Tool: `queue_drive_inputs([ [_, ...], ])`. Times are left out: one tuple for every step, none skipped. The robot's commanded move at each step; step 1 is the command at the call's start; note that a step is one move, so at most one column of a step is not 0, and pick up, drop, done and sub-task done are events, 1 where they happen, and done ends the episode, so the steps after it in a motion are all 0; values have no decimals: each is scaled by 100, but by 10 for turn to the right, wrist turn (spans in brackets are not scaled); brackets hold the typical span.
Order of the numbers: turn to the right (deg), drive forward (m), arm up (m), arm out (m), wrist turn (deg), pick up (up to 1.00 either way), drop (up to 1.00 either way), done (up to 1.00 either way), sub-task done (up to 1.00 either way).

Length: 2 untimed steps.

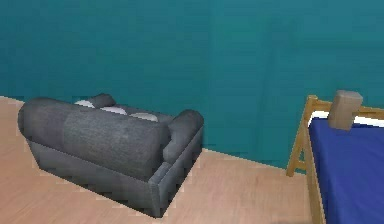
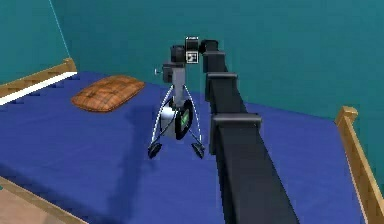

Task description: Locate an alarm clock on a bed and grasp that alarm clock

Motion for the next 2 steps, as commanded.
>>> queue_drive_inputs([
  [0,0,0,0,450,0,0,0,0],
  [0,0,0,0,450,0,0,0,0],
])
